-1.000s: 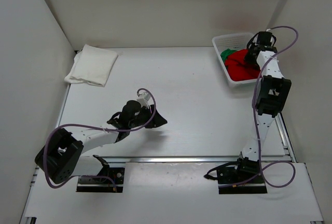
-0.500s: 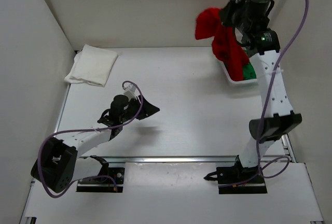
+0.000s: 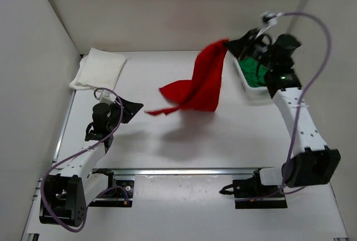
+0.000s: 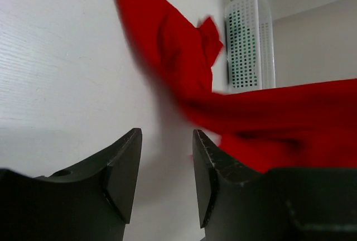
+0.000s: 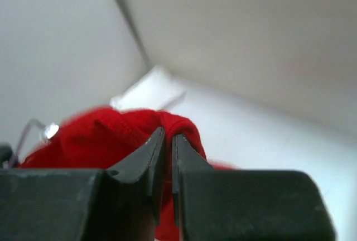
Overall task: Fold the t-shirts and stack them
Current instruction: Move the tshirt to the center of the board, then flatten out the tshirt
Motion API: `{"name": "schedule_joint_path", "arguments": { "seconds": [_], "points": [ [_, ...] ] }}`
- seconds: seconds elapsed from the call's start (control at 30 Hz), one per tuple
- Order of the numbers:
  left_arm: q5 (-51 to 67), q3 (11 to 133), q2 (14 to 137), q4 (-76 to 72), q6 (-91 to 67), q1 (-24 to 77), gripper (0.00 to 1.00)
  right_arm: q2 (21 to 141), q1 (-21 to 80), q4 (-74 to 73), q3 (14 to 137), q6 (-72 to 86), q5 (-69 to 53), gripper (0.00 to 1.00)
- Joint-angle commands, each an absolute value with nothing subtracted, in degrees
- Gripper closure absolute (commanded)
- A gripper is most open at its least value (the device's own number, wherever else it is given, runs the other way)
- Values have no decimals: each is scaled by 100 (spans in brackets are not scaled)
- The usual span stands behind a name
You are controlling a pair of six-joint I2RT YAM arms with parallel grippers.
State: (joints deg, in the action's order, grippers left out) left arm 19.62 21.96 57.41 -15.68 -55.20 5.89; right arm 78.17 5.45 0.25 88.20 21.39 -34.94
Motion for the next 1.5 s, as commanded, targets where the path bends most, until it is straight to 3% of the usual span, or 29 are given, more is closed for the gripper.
{"name": "schedule_joint_path", "arguments": {
  "seconds": [0.0,0.13,0.37,0.4,0.47,0.53,0.63,0.73,0.83,0.97,1.2,1.37,1.47],
  "points": [
    [1926,2162,5625,-1450,-5493,492,48,8165,405,1253,6853,2881,-4271,100],
    [1733,1943,5800,-1705,-5494,685,47,8454,474,1565,5890,3006,-3940,100],
    [1003,2214,6379,-1661,-5194,1537,47,9106,554,212,6443,2497,-2350,100],
    [924,2302,6590,-1705,-5177,1642,47,9027,562,115,6373,2557,-1946,95],
    [740,2521,6958,-1775,-5124,1792,48,8896,510,18,6241,2645,-1392,74],
    [537,2820,7373,-1662,-5036,1872,50,8754,440,-359,6249,2611,-1126,45],
    [309,3417,8223,-1609,-4975,1811,50,8343,588,-1018,6250,2426,-423,23],
    [273,4119,9049,-1452,-4931,1644,53,7650,807,-1161,5635,2540,235,22],
    [194,4866,9780,-1144,-4817,1547,55,6990,1421,-652,4634,2724,45,37],
    [9,5869,10659,-564,-4483,1520,57,6724,2721,-545,3895,2750,220,43],
    [-351,6820,11452,89,-4253,1661,63,6372,3998,-360,3068,3347,448,44],
    [-246,6733,11645,-176,-4430,1705,69,6223,4017,-210,2602,3542,509,42],
    [-141,6531,11602,-404,-4561,1731,80,6126,3675,-211,2374,3673,562,39]
  ]
}}
